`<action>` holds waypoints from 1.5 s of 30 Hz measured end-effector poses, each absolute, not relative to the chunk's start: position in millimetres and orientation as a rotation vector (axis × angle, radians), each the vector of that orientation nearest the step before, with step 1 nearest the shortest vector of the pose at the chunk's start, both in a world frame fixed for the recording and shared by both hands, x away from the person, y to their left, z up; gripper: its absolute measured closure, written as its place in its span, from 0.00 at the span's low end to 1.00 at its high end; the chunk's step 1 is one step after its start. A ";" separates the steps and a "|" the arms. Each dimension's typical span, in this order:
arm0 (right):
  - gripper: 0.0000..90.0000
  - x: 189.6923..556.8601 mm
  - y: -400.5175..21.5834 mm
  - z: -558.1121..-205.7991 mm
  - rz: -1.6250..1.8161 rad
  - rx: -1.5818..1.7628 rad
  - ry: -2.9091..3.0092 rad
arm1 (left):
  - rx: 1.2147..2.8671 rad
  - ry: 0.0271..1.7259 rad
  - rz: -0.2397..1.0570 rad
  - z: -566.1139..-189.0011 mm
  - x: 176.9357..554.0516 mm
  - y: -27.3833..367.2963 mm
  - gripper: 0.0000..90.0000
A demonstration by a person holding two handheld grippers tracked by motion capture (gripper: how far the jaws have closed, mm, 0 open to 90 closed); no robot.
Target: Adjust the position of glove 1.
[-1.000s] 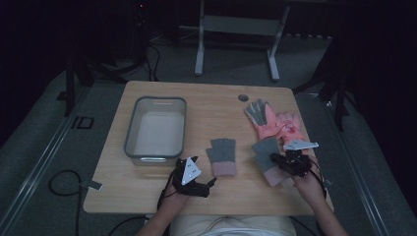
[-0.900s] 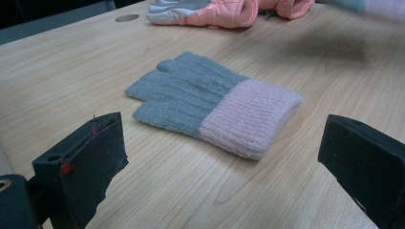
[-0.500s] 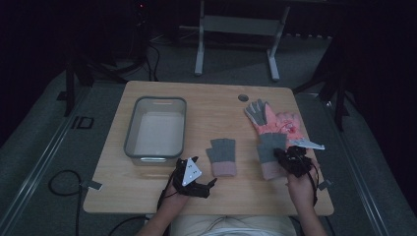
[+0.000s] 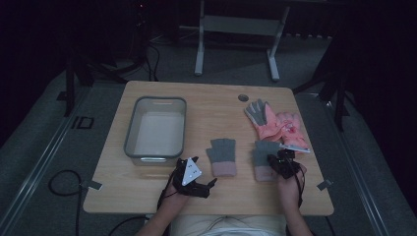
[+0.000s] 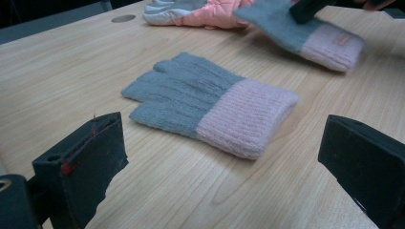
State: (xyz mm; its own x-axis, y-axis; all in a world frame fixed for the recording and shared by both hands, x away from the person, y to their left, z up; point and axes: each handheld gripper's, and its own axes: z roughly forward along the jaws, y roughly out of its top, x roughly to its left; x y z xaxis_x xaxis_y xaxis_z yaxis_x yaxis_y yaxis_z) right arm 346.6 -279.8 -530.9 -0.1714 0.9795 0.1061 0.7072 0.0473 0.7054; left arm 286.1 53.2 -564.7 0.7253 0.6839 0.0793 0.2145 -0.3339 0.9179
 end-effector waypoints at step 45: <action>0.93 354.0 -293.6 -544.9 0.845 1.268 2.283 | 1.871 0.705 0.533 -564.7 287.6 55.7 0.02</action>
State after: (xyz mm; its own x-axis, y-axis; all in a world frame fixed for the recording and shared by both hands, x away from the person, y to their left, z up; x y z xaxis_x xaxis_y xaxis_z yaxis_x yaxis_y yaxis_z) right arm 354.0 -293.6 -544.9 -0.5122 0.8575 -0.0481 0.6196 0.4077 0.6707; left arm 287.6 55.7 -564.7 0.7304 0.6816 0.0453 0.2287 -0.3065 0.9240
